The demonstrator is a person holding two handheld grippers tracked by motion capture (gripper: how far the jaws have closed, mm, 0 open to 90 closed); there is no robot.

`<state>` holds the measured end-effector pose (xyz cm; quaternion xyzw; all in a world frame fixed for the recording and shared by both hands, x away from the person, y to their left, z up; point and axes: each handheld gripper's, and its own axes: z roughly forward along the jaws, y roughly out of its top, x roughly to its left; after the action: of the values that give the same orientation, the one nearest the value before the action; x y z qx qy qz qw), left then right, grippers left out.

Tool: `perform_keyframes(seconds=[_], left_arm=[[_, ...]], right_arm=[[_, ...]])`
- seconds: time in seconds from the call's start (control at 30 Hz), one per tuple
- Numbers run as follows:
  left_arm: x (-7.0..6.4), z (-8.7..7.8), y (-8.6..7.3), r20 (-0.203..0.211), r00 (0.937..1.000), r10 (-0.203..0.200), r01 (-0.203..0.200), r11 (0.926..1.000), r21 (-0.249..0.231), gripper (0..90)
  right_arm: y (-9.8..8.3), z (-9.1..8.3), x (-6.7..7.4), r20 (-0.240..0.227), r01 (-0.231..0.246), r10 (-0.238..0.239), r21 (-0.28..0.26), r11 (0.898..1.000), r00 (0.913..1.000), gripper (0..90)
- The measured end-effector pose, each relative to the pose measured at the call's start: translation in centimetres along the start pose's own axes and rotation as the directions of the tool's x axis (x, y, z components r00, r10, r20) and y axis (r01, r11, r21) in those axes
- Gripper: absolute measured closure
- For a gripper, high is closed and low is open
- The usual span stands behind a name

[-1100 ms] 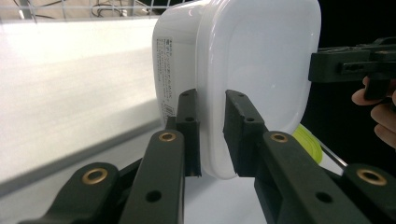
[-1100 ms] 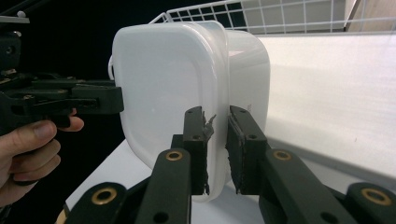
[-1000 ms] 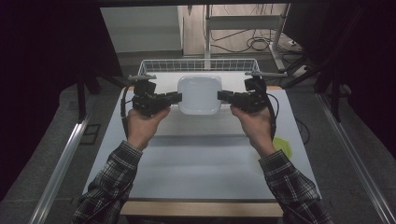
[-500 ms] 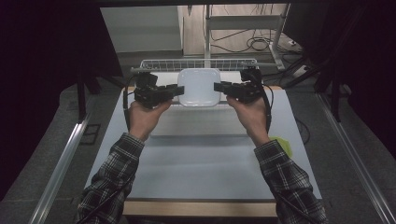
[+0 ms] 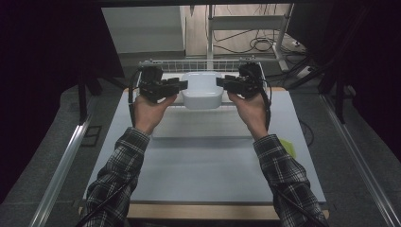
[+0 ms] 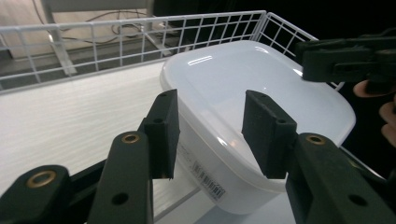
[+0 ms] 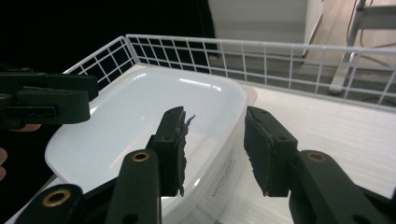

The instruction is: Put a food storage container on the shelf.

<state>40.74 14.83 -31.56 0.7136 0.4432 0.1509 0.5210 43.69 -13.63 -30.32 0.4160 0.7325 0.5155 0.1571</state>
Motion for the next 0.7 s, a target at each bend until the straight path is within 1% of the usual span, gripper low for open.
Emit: perform_keyframes(seconds=[0.03, 0.07, 0.1, 0.13, 0.17, 0.2, 0.23, 0.27, 0.3, 0.33, 0.37, 0.4, 0.43, 0.47, 0.5, 0.53, 0.6, 0.7], left_arm=[[0.0, -0.3, -0.1, 0.01, 0.9999, -0.003, 0.003, 0.9999, -0.014, 55.3], [0.0, -0.7, -0.2, 0.017, 0.9998, -0.005, 0.005, 0.9998, -0.02, 55.3], [-0.2, -1.2, -0.4, 0.02, 0.9998, 0.0, 0.0, 0.9997, -0.026, 56.8], [-0.3, -1.5, -0.6, 0.027, 0.9996, 0.004, -0.003, 0.9996, -0.027, 56.8], [-0.5, -2.1, -1.0, 0.05, 0.9988, 0.003, -0.002, 0.9993, -0.037, 61.4], [-0.7, -2.5, -1.2, 0.054, 0.9985, 0.008, -0.006, 0.9993, -0.037, 61.4], [-1.0, -3.0, -1.7, 0.064, 0.9976, 0.025, -0.023, 0.9991, -0.036, 63.8], [-1.2, -3.4, -2.2, 0.075, 0.9965, 0.037, -0.034, 0.9985, -0.042, 67.7], [-1.3, -3.6, -2.6, 0.088, 0.9954, 0.038, -0.035, 0.9984, -0.044, 70.8], [-1.6, -3.7, -3.2, 0.111, 0.9931, 0.036, -0.032, 0.9987, -0.041, 74.1], [-2.0, -3.7, -4.0, 0.123, 0.9907, 0.059, -0.056, 0.998, -0.03, 80.3], [-2.0, -3.7, -4.0, 0.123, 0.9907, 0.059, -0.056, 0.998, -0.03, 82.6], [-2.4, -3.5, -4.8, 0.134, 0.9875, 0.084, -0.082, 0.9964, -0.024, 85.4], [-2.4, -3.5, -4.8, 0.134, 0.9875, 0.084, -0.082, 0.9964, -0.024, 86.7], [-2.7, -2.9, -5.2, 0.143, 0.9849, 0.097, -0.096, 0.9952, -0.018, 87.5], [-2.7, -2.9, -5.2, 0.143, 0.9849, 0.097, -0.096, 0.9952, -0.018, 88.1], [-2.7, -2.1, -5.4, 0.146, 0.9841, 0.101, -0.101, 0.9948, -0.01, 88.4], [-2.6, -1.3, -5.3, 0.123, 0.9875, 0.098, -0.099, 0.9951, -0.003, 88.2]], right_arm=[[0.0, -0.8, 0.0, -0.007, 0.012, -0.012, -0.017, 1.0, 0.9999, 59.0], [0.0, -0.8, 0.0, -0.007, 0.012, -0.012, -0.017, 1.0, 0.9999, 59.0], [-0.1, -2.0, 0.1, -0.024, 0.016, -0.017, -0.036, 0.999, 0.9996, 64.4], [-0.1, -2.0, 0.1, -0.024, 0.016, -0.017, -0.036, 0.999, 0.9996, 64.4], [-0.6, -3.1, 0.2, -0.061, 0.015, -0.018, -0.049, 0.999, 0.998, 72.4], [-0.6, -3.1, 0.2, -0.061, 0.015, -0.018, -0.049, 0.999, 0.998, 72.4], [-0.8, -3.4, 0.3, -0.074, 0.021, -0.024, -0.052, 0.998, 0.997, 76.1], [-1.3, -4.0, 0.5, -0.086, 0.032, -0.036, -0.048, 0.998, 0.9957, 81.5], [-1.7, -4.4, 0.7, -0.088, 0.046, -0.051, -0.059, 0.997, 0.9948, 85.5], [-2.1, -4.6, 0.8, -0.09, 0.052, -0.058, -0.066, 0.996, 0.9942, 88.7], [-3.0, -5.1, 1.2, -0.117, 0.053, -0.061, -0.068, 0.996, 0.9913, 89.4], [-3.0, -5.1, 1.2, -0.117, 0.053, -0.061, -0.068, 0.996, 0.9913, 89.4], [-3.9, -5.3, 1.8, -0.139, 0.066, -0.075, -0.065, 0.996, 0.9874, 89.5], [-3.9, -5.3, 1.8, -0.139, 0.066, -0.075, -0.065, 0.996, 0.9874, 89.5], [-4.5, -5.0, 2.3, -0.153, 0.095, -0.103, -0.058, 0.994, 0.9829, 89.5], [-4.5, -5.0, 2.3, -0.153, 0.095, -0.103, -0.058, 0.994, 0.9829, 89.5], [-4.9, -4.3, 2.7, -0.15, 0.123, -0.127, -0.033, 0.992, 0.9806, 89.5], [-5.2, -3.0, 2.7, -0.15, 0.128, -0.127, -0.003, 0.992, 0.9805, 89.5]])
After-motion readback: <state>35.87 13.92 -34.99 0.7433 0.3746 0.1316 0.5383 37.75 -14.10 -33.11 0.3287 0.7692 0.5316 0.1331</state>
